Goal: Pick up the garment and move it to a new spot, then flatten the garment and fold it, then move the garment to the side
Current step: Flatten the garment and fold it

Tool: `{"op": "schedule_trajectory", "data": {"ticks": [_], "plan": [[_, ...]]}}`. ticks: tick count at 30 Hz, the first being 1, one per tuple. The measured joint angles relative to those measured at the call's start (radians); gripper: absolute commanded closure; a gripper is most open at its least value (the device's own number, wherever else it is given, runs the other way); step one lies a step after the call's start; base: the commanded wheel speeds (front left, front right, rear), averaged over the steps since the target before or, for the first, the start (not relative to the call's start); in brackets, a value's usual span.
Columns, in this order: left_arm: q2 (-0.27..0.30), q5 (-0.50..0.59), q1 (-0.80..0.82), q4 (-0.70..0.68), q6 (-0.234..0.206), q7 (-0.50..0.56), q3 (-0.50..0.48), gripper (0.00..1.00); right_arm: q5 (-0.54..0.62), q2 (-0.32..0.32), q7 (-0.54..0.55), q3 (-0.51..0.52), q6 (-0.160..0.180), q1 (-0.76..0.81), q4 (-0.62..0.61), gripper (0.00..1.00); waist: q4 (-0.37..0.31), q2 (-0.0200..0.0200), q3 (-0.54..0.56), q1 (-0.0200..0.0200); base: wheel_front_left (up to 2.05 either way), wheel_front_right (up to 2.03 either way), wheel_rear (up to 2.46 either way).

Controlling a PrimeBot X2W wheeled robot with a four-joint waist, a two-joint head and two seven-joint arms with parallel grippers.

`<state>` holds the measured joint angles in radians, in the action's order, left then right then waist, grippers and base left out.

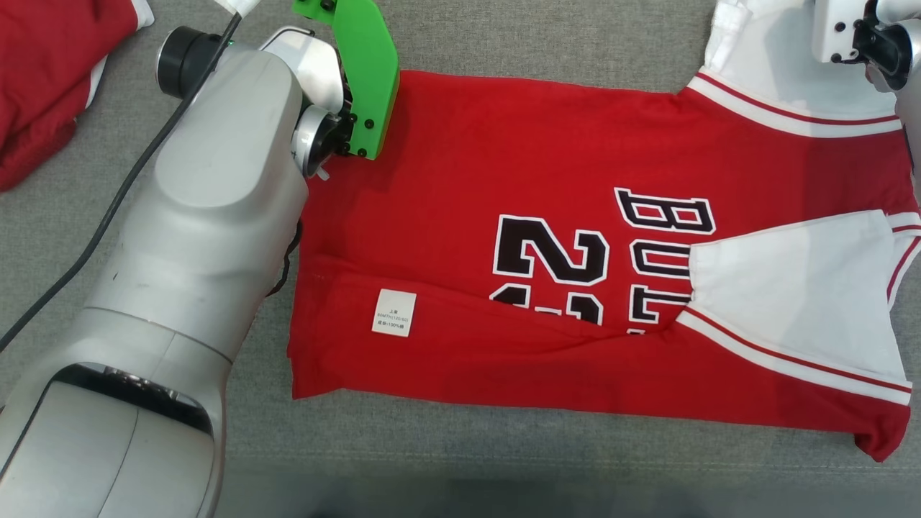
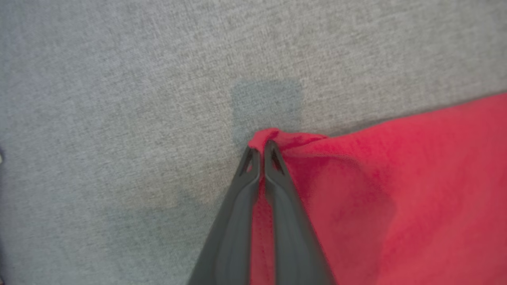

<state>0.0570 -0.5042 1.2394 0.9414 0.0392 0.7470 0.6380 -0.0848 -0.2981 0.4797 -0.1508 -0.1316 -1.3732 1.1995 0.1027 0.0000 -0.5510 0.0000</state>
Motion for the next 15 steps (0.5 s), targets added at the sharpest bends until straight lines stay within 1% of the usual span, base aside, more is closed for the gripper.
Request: {"op": "schedule_trajectory", "data": {"ticks": [1, 2, 3, 5, 6, 7, 15], "plan": [[0.0, 0.0, 0.0, 0.0, 0.0, 0.0, 0.002, 1.0, -0.004, -0.001, 0.003, 0.0, 0.0, -0.002, 0.004, 0.31, 0.0, 0.0, -0.001, 0.0, 0.0, 0.0, 0.0], [0.0, 0.0, 0.0, 0.0, -0.002, 0.0, 0.004, 1.0, -0.008, -0.001, 0.008, 0.0, 0.0, -0.002, 0.008, 0.51, 0.0, 0.0, -0.001, 0.0, 0.0, 0.0, 0.0], [0.0, -0.001, 0.0, 0.001, -0.003, -0.001, 0.005, 1.0, -0.013, -0.001, 0.012, 0.002, 0.0, -0.002, 0.012, 0.58, -0.001, 0.0, -0.001, 0.0, 0.0, 0.0, 0.0], [0.0, 0.0, 0.001, 0.004, -0.006, -0.006, 0.01, 1.0, -0.019, -0.001, 0.012, 0.003, 0.0, -0.002, 0.017, 0.84, -0.002, 0.0, 0.0, 0.0, 0.0, 0.0, 0.0], [0.0, 0.001, 0.001, 0.006, -0.008, -0.009, 0.012, 1.0, -0.019, -0.001, 0.011, 0.003, 0.0, -0.001, 0.019, 0.94, -0.002, 0.0, 0.0, 0.0, 0.0, 0.0, 0.0], [0.0, 0.001, 0.001, 0.008, -0.009, -0.01, 0.013, 1.0, -0.021, -0.001, 0.009, 0.003, 0.0, -0.001, 0.021, 1.0, -0.003, 0.0, 0.001, 0.0, 0.0, 0.0, 0.0], [0.006, -0.001, -0.01, 0.034, -0.017, -0.052, 0.016, 1.0, -0.036, 0.004, -0.048, -0.019, 0.0, 0.026, 0.024, 1.0, -0.015, 0.0, 0.027, 0.0, 0.0, 0.0, 0.0]]}}
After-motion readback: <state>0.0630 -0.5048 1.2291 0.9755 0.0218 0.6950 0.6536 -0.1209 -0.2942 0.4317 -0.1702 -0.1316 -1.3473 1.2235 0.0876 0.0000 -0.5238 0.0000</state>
